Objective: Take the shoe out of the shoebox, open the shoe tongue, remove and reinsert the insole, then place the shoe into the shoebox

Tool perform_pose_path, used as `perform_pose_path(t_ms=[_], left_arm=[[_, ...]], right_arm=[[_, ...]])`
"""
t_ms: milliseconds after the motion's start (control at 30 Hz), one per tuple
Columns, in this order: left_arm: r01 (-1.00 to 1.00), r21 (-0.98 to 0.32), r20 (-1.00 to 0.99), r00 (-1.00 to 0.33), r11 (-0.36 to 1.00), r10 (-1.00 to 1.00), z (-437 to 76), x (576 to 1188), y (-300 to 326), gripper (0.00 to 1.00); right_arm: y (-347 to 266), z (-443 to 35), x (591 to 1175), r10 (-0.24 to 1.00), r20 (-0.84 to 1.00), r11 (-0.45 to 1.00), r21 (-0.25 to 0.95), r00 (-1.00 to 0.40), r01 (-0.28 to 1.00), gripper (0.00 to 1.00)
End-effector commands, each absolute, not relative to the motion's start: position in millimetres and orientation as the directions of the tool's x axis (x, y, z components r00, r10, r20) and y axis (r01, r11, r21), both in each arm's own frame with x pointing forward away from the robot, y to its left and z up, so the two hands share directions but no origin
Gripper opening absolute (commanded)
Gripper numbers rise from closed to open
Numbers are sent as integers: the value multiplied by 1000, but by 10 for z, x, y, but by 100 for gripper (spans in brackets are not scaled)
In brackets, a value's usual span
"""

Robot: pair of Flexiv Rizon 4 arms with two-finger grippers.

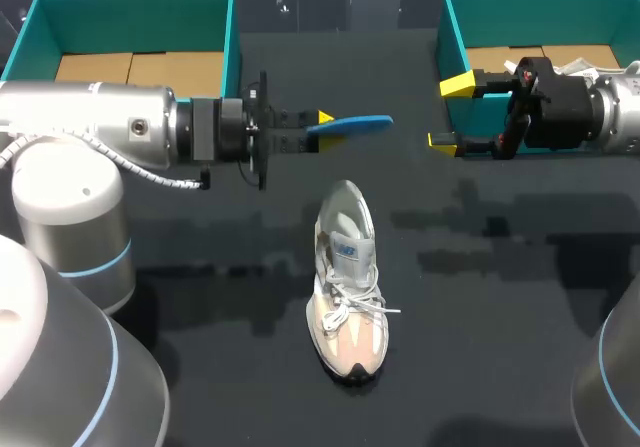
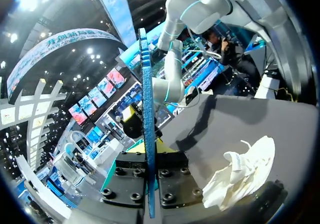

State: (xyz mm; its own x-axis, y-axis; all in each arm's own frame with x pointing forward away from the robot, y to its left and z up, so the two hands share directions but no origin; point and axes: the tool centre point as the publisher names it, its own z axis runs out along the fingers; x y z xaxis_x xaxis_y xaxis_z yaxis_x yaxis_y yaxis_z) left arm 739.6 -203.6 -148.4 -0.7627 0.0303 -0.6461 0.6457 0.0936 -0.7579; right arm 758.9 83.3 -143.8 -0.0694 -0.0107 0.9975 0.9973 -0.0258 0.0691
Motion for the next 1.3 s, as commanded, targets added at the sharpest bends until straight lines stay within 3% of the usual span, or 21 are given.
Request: perform_pose_path(t_ms=[33, 267, 600, 1000, 1167, 1300], left_arm=[[513, -850, -512, -858, 120, 41, -1452, 7424, -2050, 0], [205, -967, -203, -979, 154, 27, -1369, 7468, -1984, 0], [-135, -975, 140, -990, 175, 15, -1165, 7436, -2025, 0], [-486, -867, 492, -870, 108, 36, -1110, 7201, -2187, 0], [-729, -683, 730, -683, 49, 16, -1134, 7178, -2221, 0], [-729, -683, 730, -683, 49, 16, -1134, 7178, -2221, 0]], right_arm=[[836, -1437, 7574, -8, 998, -28, 69, -69, 997, 100], [836, -1437, 7574, -8, 998, -28, 69, -69, 997, 100], [836, -1437, 7574, -8, 998, -28, 69, -69, 997, 100], [836, -1437, 7574, -8, 998, -28, 69, -69, 997, 100], [836, -1437, 7574, -8, 998, -28, 69, -69, 997, 100], [836, -1437, 7574, -8, 998, -28, 69, -69, 997, 100]])
